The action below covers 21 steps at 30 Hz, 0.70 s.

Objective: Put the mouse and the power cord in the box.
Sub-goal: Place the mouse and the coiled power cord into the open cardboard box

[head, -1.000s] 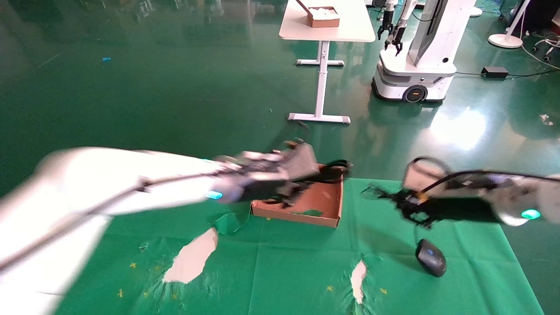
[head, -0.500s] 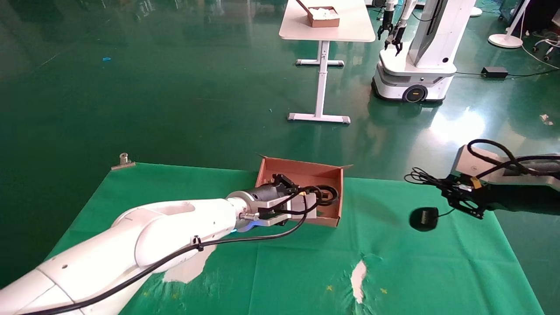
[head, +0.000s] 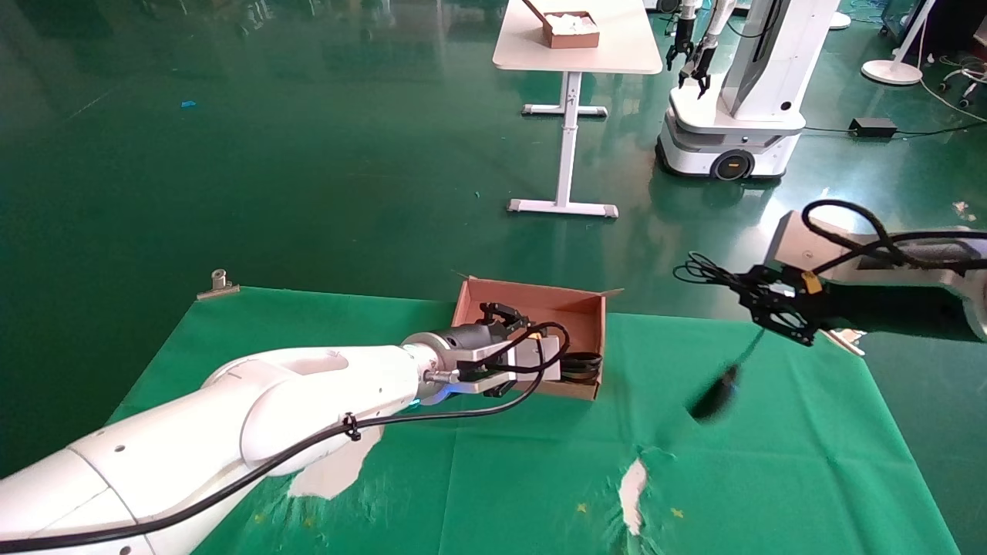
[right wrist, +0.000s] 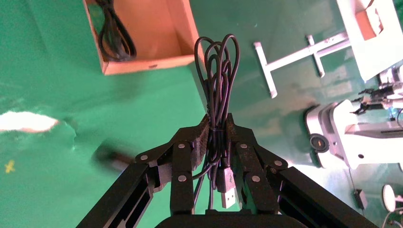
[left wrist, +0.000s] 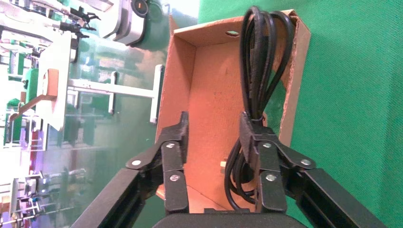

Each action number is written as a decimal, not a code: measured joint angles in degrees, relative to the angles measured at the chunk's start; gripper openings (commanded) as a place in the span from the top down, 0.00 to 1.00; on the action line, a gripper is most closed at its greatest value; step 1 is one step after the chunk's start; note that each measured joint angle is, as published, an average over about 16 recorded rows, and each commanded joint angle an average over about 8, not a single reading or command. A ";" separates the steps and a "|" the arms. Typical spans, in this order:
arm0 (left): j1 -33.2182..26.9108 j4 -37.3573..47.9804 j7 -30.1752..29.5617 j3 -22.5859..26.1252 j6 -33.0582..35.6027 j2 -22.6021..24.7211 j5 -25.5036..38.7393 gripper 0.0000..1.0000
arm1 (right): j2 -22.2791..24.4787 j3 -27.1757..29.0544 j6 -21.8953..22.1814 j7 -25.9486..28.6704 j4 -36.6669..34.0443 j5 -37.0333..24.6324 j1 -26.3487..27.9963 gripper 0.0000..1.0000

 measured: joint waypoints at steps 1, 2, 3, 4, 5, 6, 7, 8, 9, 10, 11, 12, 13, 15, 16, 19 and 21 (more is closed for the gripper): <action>-0.28 0.50 -0.43 0.37 -0.41 -0.03 -0.40 0.00 | -0.06 0.09 -0.05 -0.15 0.26 0.27 0.13 1.00; -0.57 1.08 -0.89 0.70 -0.83 -0.07 -0.78 0.00 | -0.12 0.17 -0.09 -0.30 0.52 0.52 0.25 1.00; -0.85 1.75 -1.39 0.97 -1.25 -0.12 -1.13 0.00 | -0.20 0.24 -0.12 -0.46 0.80 0.75 0.36 1.00; -1.16 2.50 -1.92 1.20 -1.67 -0.20 -1.46 0.00 | -0.30 0.30 -0.15 -0.61 1.06 0.97 0.46 1.00; -1.48 3.37 -2.50 1.40 -2.09 -0.29 -1.76 0.00 | -0.44 0.33 -0.15 -0.77 1.32 1.16 0.55 1.00; -1.83 4.35 -3.14 1.53 -2.47 -0.40 -2.04 0.00 | -0.62 0.34 -0.14 -0.93 1.56 1.31 0.64 1.00; -2.22 5.45 -3.90 1.60 -2.80 -0.55 -2.33 0.00 | -0.86 0.33 -0.10 -1.11 1.78 1.41 0.74 1.00; -2.62 6.61 -4.72 1.64 -3.09 -0.72 -2.60 0.00 | -1.15 0.29 -0.04 -1.28 1.99 1.46 0.83 1.00; -3.02 7.81 -5.60 1.64 -3.33 -0.90 -2.83 0.00 | -1.51 0.22 0.05 -1.45 2.16 1.48 0.93 1.00; -3.41 9.05 -6.57 1.63 -3.49 -1.12 -3.03 0.00 | -1.97 0.12 0.18 -1.62 2.29 1.47 1.03 1.00; -3.77 10.28 -7.63 1.59 -3.57 -1.35 -3.21 0.00 | -2.50 0.00 0.35 -1.79 2.38 1.42 1.14 1.00; -4.12 11.46 -8.71 1.54 -3.60 -1.58 -3.33 0.00 | -3.12 -0.14 0.56 -1.96 2.44 1.35 1.25 1.00; -4.46 12.52 -9.80 1.54 -3.55 -1.82 -3.36 0.00 | -3.84 -0.30 0.82 -2.14 2.43 1.26 1.38 1.00; -5.06 14.30 -11.96 1.59 -3.27 -2.33 -3.25 0.00 | -5.52 -0.68 1.48 -2.51 2.23 0.97 1.64 1.00; -5.33 15.01 -13.06 1.64 -3.07 -2.60 -3.11 0.00 | -6.54 -0.91 1.90 -2.72 1.97 0.82 1.79 1.00; -5.96 16.37 -16.38 1.88 -2.18 -3.42 -2.39 0.00 | -10.19 -1.71 3.45 -3.63 0.41 0.24 2.34 1.00; -6.28 16.60 -18.65 2.14 -1.45 -3.96 -1.69 0.00 | -13.08 -2.31 4.67 -4.55 -1.45 -0.11 2.82 1.00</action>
